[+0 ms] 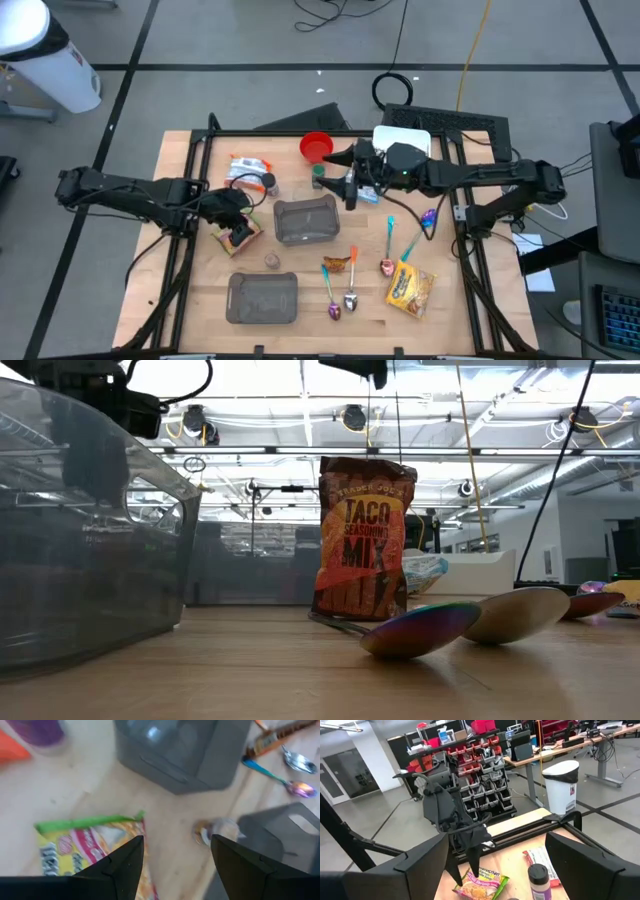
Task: Pick & Place Food Item
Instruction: Put the purple seasoning bottle into the bottom black bin
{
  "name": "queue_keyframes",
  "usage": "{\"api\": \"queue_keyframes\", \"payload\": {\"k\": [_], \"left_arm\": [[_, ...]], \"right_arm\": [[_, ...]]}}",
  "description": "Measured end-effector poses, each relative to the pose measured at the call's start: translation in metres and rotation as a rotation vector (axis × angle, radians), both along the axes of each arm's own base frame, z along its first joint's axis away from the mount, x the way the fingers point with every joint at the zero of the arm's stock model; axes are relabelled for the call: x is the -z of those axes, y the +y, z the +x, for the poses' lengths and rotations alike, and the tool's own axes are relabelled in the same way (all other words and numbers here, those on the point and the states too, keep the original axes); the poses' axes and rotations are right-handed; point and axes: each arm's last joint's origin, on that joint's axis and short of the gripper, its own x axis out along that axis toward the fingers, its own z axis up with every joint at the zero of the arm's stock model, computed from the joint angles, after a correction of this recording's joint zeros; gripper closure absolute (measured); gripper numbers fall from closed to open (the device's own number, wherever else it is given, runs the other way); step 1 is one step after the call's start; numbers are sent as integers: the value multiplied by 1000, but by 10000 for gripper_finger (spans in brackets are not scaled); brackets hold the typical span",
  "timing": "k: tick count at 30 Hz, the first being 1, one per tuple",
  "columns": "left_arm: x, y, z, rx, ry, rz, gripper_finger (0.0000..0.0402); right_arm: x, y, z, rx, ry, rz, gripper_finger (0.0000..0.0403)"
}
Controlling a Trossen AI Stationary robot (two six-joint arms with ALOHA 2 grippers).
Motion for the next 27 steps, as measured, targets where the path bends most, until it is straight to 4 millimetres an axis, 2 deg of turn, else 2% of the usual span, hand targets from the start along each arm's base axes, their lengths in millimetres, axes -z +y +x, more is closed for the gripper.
{"api": "queue_keyframes", "payload": {"k": [6,11,18,23,27], "left_arm": [[0,7,1,-36,-7,102,160],[-5,21,5,-128,-68,211,160],[-11,50,9,-161,-139,305,160],[-12,75,11,-165,-98,282,160],[-16,96,21,-138,-77,256,160]], "right_arm": [[0,-6,0,18,-3,3,78],[-1,-13,-1,38,-7,3,78],[0,-16,-1,47,3,0,78],[1,-19,-2,55,5,0,78],[2,-22,-2,32,17,3,78]]}}
